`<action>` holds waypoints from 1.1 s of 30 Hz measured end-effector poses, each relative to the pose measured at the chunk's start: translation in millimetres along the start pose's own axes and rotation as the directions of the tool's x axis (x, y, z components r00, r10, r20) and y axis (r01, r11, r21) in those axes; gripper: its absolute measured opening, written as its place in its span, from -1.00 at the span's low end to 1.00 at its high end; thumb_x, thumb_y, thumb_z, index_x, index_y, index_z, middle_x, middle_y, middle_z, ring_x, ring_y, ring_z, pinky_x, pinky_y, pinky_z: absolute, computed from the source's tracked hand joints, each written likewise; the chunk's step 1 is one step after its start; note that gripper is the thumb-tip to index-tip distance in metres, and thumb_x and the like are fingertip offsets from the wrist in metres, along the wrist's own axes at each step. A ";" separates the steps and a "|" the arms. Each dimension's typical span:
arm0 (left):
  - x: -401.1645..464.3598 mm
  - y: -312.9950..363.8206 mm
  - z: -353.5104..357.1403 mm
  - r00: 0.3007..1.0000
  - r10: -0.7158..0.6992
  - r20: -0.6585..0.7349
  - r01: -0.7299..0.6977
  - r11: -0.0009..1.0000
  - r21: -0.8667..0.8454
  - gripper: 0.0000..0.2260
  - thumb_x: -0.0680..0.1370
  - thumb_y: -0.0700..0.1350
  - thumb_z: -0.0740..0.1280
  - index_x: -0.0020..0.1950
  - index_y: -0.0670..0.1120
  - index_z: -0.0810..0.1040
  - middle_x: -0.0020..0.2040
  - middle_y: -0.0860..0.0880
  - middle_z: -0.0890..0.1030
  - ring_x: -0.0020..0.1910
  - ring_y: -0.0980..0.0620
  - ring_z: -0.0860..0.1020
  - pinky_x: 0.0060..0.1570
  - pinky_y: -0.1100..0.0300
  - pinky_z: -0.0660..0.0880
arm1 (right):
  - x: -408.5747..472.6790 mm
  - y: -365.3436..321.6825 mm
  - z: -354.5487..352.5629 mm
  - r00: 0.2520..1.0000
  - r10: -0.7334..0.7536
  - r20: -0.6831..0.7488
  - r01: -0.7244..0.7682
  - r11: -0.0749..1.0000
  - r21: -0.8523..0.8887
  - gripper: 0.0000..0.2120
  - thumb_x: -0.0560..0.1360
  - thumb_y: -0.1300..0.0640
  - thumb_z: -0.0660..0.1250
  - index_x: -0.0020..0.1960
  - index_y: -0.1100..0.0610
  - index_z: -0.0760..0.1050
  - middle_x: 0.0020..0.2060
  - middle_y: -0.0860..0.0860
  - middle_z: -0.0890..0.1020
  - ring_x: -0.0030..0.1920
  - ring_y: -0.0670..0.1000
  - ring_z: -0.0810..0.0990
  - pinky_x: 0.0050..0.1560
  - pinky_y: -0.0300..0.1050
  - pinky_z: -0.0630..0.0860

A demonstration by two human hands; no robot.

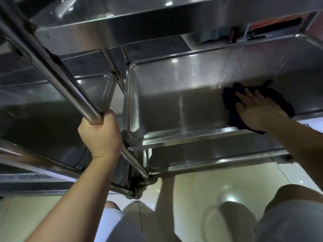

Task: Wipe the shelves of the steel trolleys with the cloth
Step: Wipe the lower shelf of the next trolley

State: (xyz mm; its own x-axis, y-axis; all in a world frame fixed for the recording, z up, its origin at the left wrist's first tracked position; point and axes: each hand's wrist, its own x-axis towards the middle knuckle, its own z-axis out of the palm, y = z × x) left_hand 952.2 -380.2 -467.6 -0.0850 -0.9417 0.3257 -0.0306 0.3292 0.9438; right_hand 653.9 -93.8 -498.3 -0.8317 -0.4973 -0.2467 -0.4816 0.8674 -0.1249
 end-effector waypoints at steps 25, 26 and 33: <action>0.8 3.6 -0.1 1.000 0.002 -0.005 -0.002 0.998 -0.061 -0.80 0.38 -0.04 0.36 -0.42 0.13 0.43 -0.46 0.03 0.32 -0.39 -0.07 0.35 -0.44 -0.15 0.35 | -46.8 -268.5 48.4 0.679 -0.722 0.136 0.723 0.689 0.046 -0.46 0.71 -0.17 -0.15 0.67 -0.22 -0.15 0.66 -0.18 -0.15 0.66 0.00 -0.21 0.59 0.04 -0.21; -0.4 3.5 -0.7 1.000 0.004 0.006 -0.004 0.999 -0.049 -0.80 0.38 -0.05 0.36 -0.42 0.13 0.44 -0.46 0.03 0.33 -0.41 -0.06 0.36 -0.44 -0.12 0.35 | -54.2 -256.5 49.1 0.684 -0.719 0.120 0.719 0.693 0.053 -0.46 0.70 -0.19 -0.16 0.67 -0.23 -0.11 0.66 -0.19 -0.13 0.66 -0.03 -0.20 0.58 0.02 -0.23; -11.6 14.7 -2.3 0.999 0.024 0.031 -0.022 0.998 -0.054 -0.88 0.42 -0.10 0.32 -0.30 -0.06 0.45 -0.51 0.05 0.49 -0.53 0.08 0.49 -0.51 0.27 0.39 | -32.8 -126.4 22.7 0.862 -0.503 0.068 0.504 0.864 0.000 -0.46 0.70 -0.20 -0.19 0.67 -0.23 -0.13 0.65 -0.22 -0.16 0.65 -0.10 -0.20 0.62 -0.01 -0.19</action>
State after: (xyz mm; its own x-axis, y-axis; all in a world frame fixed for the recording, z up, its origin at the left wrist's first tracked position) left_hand 955.0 -364.6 -457.3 -0.1165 -0.9309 0.3463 0.0253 0.3458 0.9380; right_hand 748.4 -186.7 -496.2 -0.4557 -0.8639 -0.2146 -0.8353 0.4983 -0.2322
